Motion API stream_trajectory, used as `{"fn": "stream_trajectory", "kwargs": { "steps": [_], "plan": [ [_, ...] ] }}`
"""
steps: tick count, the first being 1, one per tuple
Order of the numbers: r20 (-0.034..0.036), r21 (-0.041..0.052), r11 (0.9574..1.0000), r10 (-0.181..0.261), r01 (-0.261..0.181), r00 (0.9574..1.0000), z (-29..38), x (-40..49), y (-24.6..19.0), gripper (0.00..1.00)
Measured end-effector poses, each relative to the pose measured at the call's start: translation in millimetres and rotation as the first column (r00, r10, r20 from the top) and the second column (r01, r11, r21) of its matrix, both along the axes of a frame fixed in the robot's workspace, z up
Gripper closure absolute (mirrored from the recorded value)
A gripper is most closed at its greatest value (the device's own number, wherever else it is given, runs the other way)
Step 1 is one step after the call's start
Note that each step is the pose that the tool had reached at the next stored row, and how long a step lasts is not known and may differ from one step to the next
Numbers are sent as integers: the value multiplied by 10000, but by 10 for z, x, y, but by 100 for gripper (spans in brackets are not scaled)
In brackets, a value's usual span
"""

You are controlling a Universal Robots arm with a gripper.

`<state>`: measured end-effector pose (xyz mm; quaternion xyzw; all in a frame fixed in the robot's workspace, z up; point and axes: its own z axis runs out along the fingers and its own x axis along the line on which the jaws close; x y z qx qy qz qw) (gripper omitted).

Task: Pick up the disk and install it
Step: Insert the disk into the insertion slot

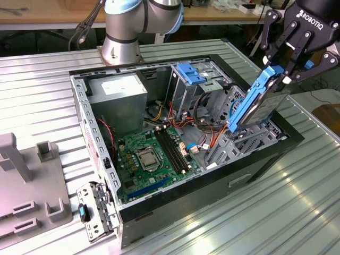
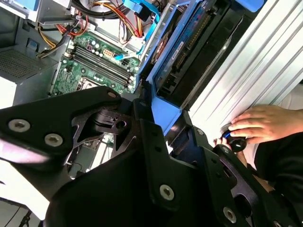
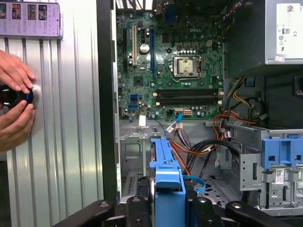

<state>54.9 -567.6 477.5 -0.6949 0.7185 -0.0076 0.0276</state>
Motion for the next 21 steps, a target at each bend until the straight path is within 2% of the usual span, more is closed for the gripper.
{"fn": "stream_trajectory", "kwargs": {
  "steps": [5, 17, 21],
  "plan": [
    [0, 2, 10000, -27, 27, 10000, -33, 11, -2, 63],
    [0, 2, 10000, -29, 29, 10000, -43, 11, -2, 63],
    [0, 2, 10000, -29, 29, 10000, -78, 12, -3, 63]
  ]
}}
